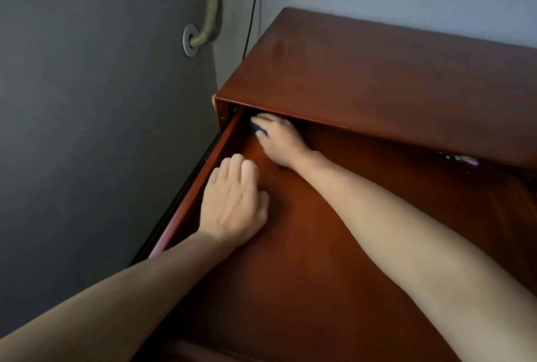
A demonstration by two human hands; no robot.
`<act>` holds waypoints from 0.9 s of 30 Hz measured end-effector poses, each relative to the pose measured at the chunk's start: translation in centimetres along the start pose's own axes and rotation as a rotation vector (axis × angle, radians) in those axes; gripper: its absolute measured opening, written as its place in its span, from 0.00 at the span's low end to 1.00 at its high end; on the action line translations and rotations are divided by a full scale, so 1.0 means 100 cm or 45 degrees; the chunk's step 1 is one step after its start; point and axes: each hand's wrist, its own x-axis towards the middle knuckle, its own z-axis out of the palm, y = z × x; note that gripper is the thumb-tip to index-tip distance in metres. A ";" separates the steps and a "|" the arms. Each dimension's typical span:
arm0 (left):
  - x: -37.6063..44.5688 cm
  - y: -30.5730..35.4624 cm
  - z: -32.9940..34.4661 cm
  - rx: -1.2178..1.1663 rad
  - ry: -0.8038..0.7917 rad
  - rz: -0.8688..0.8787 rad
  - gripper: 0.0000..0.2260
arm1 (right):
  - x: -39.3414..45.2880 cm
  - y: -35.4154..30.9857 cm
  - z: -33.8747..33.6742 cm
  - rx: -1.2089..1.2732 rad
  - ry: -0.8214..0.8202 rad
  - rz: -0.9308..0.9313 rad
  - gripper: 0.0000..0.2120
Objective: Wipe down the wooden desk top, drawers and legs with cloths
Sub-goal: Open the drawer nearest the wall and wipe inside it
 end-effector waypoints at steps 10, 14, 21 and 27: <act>-0.010 0.020 -0.016 -0.720 -0.215 -0.053 0.09 | -0.198 -0.051 -0.026 0.164 -0.349 -0.408 0.14; -0.005 0.014 -0.007 -0.434 -0.478 0.045 0.28 | -0.228 -0.021 -0.054 0.156 -0.392 -0.681 0.17; -0.007 0.010 0.000 0.212 -0.949 0.131 0.39 | -0.159 0.065 -0.057 0.028 -0.031 -0.310 0.17; -0.005 -0.009 -0.037 0.032 -0.904 0.224 0.27 | -0.087 0.106 -0.073 -0.139 0.160 0.378 0.21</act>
